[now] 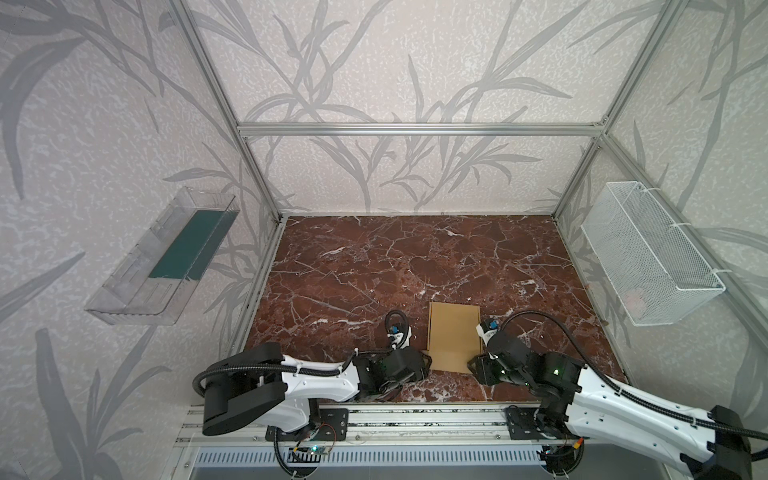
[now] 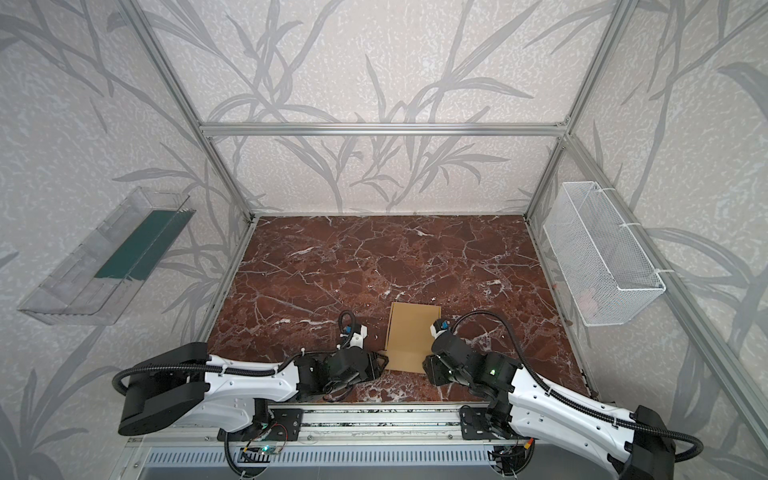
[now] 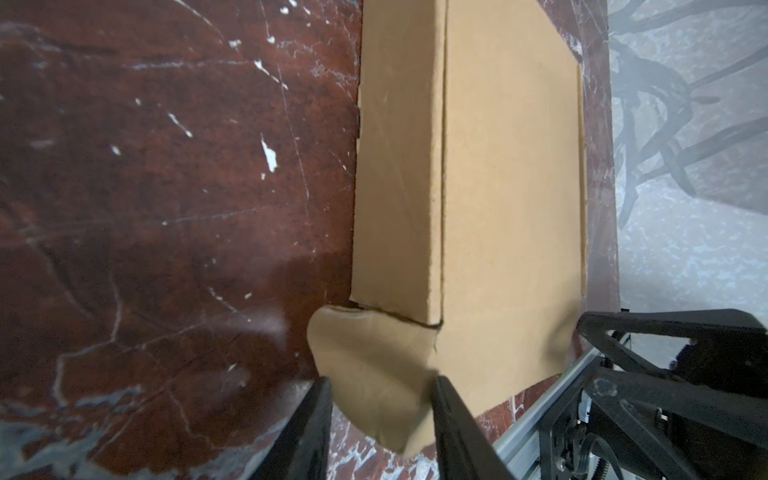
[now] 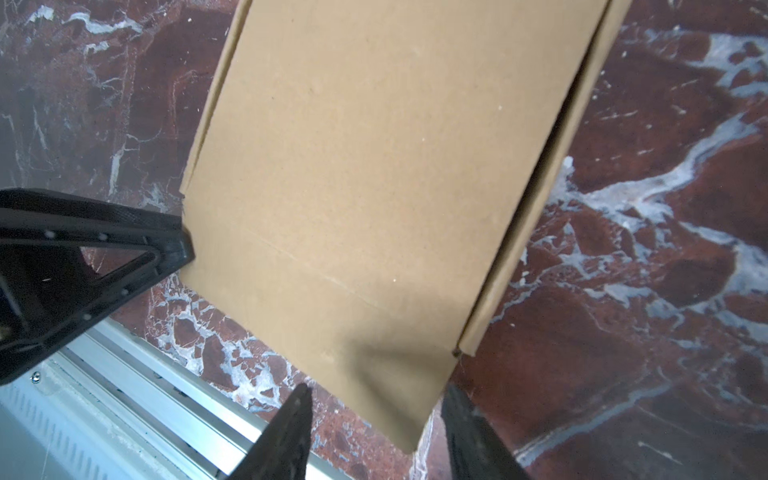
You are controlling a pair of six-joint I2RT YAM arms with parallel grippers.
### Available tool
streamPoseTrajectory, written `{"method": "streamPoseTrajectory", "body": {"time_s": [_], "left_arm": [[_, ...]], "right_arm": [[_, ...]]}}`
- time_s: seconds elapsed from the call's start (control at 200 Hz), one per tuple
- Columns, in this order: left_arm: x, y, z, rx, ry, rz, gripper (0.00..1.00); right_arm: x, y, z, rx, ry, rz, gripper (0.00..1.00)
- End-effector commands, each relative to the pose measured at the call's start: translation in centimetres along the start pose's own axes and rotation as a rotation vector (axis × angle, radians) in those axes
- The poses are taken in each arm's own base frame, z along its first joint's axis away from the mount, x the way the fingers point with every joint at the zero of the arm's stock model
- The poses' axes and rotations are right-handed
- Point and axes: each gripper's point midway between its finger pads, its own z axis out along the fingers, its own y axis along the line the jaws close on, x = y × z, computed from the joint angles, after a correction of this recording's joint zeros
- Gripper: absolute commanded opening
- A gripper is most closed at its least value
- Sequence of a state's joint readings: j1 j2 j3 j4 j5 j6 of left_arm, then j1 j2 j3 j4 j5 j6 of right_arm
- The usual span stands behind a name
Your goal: Fold the paper box
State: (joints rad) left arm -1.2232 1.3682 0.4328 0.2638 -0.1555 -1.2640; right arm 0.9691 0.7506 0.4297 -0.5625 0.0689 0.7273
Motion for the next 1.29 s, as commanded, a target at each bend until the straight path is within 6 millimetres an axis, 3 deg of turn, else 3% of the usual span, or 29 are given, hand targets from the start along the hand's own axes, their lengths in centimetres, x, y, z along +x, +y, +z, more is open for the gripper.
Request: {"method": "streamPoseTrajectory", "body": {"time_s": [0.0,0.435,0.67,0.925,1.29], "left_arm": [[-0.1,-1.5,0.7,0.033,0.001,0.01,0.41],[-0.4,-2.8,1.2,0.113,-0.008,-0.02,0.4],[-1.1,-1.4,0.5,0.063,-0.037,-0.002,0.42],[-2.4,-1.8,-0.4,0.051,-0.079,0.032,0.42],[-3.7,-1.5,0.2,0.036,-0.085,0.047,0.43]], "right_arm": [[-0.6,0.6,-0.3,-0.017,-0.013,-0.008,0.52],[0.0,0.2,0.2,-0.009,-0.001,-0.007,0.53],[-0.5,-1.0,-0.7,0.032,-0.028,-0.016,0.55],[-1.0,-2.1,-1.1,0.064,-0.032,-0.009,0.55],[-1.5,-2.5,-0.6,0.079,-0.035,0.02,0.6]]}}
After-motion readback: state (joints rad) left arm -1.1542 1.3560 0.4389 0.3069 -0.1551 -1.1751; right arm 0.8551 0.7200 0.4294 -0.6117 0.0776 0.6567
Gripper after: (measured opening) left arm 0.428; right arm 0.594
